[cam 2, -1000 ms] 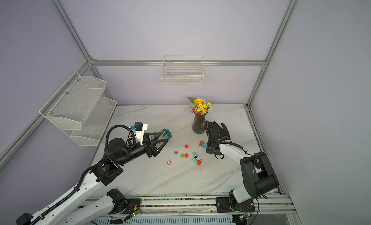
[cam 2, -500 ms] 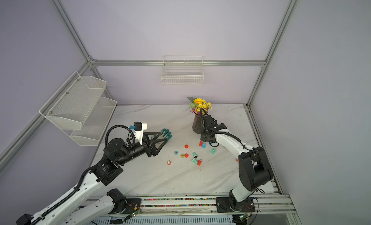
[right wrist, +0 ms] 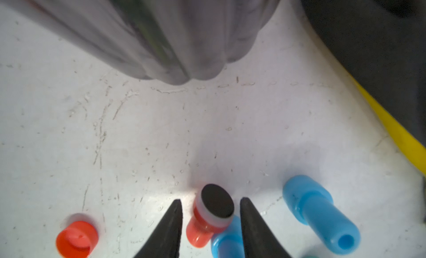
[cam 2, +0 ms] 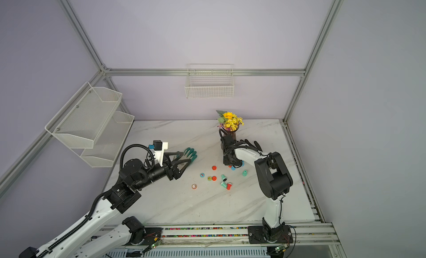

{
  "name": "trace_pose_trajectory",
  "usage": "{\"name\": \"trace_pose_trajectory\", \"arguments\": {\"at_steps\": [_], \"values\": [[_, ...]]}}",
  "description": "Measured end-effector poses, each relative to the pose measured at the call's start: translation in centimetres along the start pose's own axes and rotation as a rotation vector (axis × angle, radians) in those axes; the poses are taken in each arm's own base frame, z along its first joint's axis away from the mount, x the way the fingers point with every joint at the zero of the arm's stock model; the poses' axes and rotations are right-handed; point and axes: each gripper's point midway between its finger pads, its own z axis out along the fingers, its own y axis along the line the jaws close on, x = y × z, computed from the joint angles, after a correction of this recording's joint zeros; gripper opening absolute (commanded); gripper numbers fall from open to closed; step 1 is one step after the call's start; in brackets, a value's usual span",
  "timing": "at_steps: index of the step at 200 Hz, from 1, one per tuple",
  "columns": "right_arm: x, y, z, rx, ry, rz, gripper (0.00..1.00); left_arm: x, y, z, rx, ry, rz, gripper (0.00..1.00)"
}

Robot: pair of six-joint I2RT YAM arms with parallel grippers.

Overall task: Close the stamp cap
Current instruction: Pick up the stamp from the center of the board.

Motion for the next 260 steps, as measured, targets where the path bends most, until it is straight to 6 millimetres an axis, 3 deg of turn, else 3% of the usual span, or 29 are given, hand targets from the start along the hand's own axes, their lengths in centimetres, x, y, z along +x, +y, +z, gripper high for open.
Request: {"name": "trace_pose_trajectory", "arguments": {"at_steps": [64,129,166,201,237,260], "values": [[0.4,0.2,0.9,0.0,0.022,-0.004,0.36,-0.2,0.1,-0.2,-0.003,-0.006,0.001,0.82],[0.4,0.6,0.8,-0.008,0.016,-0.02,0.22,-0.3,0.1,-0.4,-0.004,-0.011,0.002,0.81],[0.0,1.3,0.0,-0.028,-0.008,-0.035,0.21,-0.4,0.0,-0.6,-0.004,-0.016,0.003,0.81],[-1.0,2.4,-2.8,-0.094,-0.062,-0.046,0.21,-0.3,0.1,-0.7,-0.01,-0.012,0.001,0.8],[-2.7,4.5,-8.5,-0.256,-0.177,-0.078,0.21,1.1,1.7,0.3,-0.081,0.073,-0.038,0.78],[-2.6,5.5,-11.9,-0.38,-0.25,-0.137,0.22,1.6,2.7,0.6,-0.137,0.109,-0.072,0.79]]}}
